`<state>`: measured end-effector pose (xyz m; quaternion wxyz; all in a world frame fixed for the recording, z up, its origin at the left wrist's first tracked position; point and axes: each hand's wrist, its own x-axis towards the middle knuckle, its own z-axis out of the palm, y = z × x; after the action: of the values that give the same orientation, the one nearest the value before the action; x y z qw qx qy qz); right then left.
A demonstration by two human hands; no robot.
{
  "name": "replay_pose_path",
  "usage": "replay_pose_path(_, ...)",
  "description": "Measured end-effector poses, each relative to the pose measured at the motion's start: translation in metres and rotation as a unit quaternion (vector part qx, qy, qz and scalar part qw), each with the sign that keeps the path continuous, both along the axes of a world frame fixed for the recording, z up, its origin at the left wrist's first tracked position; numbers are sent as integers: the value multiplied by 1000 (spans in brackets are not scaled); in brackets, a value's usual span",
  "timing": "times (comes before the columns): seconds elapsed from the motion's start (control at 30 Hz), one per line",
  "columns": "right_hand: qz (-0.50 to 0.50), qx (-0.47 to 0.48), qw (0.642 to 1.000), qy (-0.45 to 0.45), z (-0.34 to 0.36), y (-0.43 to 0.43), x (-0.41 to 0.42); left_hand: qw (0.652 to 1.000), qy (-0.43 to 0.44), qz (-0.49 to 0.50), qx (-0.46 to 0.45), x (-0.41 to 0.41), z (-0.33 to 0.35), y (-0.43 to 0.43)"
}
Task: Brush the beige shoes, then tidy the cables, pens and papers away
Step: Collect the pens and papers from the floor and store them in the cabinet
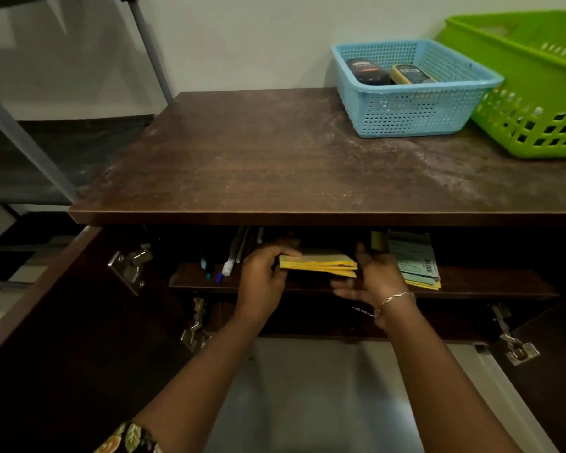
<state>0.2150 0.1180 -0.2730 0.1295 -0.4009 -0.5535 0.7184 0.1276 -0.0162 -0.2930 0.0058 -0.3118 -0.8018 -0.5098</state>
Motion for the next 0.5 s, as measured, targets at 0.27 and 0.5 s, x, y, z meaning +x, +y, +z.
replay_pose_path(0.27, -51, 42, 996, 52, -11, -1, -6, 974, -195, 38, 107, -1, -3, -5)
replay_pose_path(0.5, 9, 159, 983, 95, -8, 0, -14, 967, -235, 38, 87, -10, 10, 9)
